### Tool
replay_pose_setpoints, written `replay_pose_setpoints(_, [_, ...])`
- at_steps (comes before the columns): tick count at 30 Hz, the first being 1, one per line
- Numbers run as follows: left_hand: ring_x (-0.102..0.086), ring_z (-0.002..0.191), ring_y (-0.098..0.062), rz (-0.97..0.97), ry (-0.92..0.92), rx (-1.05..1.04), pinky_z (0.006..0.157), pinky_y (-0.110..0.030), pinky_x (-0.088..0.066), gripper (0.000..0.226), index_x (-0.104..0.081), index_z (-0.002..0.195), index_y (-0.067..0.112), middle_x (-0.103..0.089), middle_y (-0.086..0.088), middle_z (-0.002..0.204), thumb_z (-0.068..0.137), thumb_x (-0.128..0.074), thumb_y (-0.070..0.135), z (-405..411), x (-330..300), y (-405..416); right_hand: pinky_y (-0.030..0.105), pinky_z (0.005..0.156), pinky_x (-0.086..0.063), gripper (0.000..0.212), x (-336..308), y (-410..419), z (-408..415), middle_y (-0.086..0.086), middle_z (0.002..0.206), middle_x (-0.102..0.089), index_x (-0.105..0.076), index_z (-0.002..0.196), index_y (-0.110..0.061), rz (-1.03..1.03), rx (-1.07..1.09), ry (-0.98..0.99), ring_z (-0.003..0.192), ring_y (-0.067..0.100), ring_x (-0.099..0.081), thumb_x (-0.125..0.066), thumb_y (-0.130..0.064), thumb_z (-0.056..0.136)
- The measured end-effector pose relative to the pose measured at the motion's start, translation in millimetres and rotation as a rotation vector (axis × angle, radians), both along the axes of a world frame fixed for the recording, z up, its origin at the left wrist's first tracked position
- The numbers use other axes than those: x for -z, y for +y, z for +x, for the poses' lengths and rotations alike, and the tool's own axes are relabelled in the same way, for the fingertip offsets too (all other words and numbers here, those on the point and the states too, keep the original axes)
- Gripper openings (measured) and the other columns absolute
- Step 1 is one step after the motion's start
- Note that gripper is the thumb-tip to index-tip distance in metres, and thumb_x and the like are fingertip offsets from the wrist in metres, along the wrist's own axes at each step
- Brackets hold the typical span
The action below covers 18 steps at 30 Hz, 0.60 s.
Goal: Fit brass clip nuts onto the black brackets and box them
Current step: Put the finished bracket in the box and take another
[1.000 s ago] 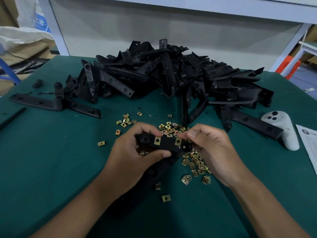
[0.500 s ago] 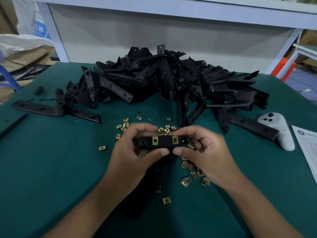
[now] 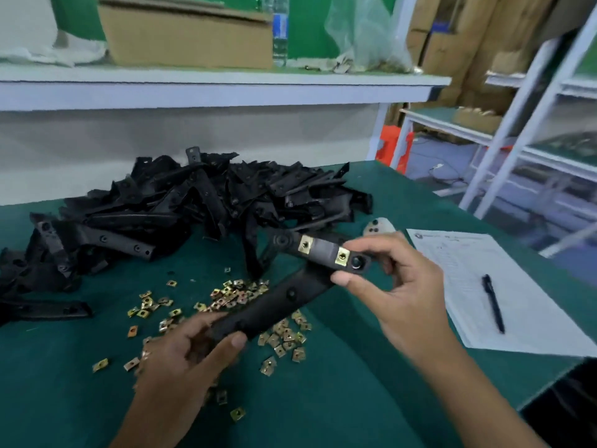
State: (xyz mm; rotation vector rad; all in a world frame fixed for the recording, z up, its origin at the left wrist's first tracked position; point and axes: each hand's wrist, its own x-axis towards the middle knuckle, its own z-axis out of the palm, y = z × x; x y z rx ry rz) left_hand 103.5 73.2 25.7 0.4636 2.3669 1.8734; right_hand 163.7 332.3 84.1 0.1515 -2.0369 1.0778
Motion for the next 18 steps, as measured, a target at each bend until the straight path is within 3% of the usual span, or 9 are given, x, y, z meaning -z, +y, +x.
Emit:
replay_pose_setpoints(4, [-0.068,0.060,-0.010,-0.043,-0.199,0.203,0.057,-0.021,-0.048,0.019,-0.076,0.084,0.032,-0.074,-0.003,0.070,0.068,-0.079,0.043,27.4,-10.7,43.0,0.014,0.072,-0.035,0.029,12.1,27.8,83.6,-0.029,0.098,-0.065,-0.066,0.105,-0.044,0.027,0.240,-0.010,0.078,0.005,-0.049,-0.079,-0.048,0.079])
replay_pose_setpoints(7, [-0.068,0.059,-0.002,-0.175,-0.161,0.371,0.063,-0.023,-0.051,0.018,-0.073,0.087,0.039,-0.074,0.007,0.069,0.073,-0.075,0.050,62.2,-7.8,93.5,0.012,0.072,-0.035,0.025,20.6,50.4,158.1,-0.034,0.096,-0.061,-0.066,0.099,-0.040,0.050,0.467,-0.045,0.081,-0.002,-0.051,-0.079,-0.040,0.078])
replay_pose_setpoints(9, [-0.069,0.063,0.000,-0.195,-0.088,0.479,0.064,-0.020,-0.053,0.012,-0.073,0.089,0.034,-0.076,0.011,0.073,0.080,-0.079,0.040,89.6,-2.1,131.6,0.011,0.072,-0.035,0.025,23.1,62.8,204.9,-0.037,0.095,-0.058,-0.065,0.102,-0.038,0.060,0.623,-0.079,0.083,-0.005,-0.051,-0.077,-0.040,0.080])
replay_pose_setpoints(13, [-0.070,0.065,-0.012,-0.110,-0.086,0.682,0.069,-0.035,-0.051,0.017,-0.072,0.089,0.034,-0.077,0.002,0.078,0.089,-0.075,0.017,145.1,15.2,211.9,0.012,0.074,-0.036,0.023,25.8,90.6,285.2,-0.041,0.098,-0.056,-0.064,0.106,-0.039,0.096,0.902,-0.117,0.087,-0.007,-0.050,-0.073,-0.044,0.085])
replay_pose_setpoints(16, [-0.070,0.064,-0.009,-0.104,-0.088,0.781,0.067,-0.038,-0.053,0.004,-0.069,0.095,0.031,-0.076,0.009,0.079,0.093,-0.072,0.029,183.7,21.7,262.5,0.017,0.079,-0.042,0.024,32.6,114.4,332.4,-0.032,0.103,-0.061,-0.065,0.107,-0.038,0.026,1.088,-0.175,0.093,-0.002,-0.054,-0.073,-0.049,0.087])
replay_pose_setpoints(18, [-0.070,0.065,-0.005,-0.114,-0.075,0.821,0.065,-0.034,-0.053,0.007,-0.068,0.100,0.032,-0.076,0.012,0.080,0.094,-0.069,0.035,206.1,21.4,288.0,0.021,0.089,-0.043,0.028,42.0,131.9,360.8,-0.027,0.106,-0.064,-0.066,0.110,-0.036,-0.024,1.182,-0.243,0.102,-0.001,-0.055,-0.075,-0.045,0.085])
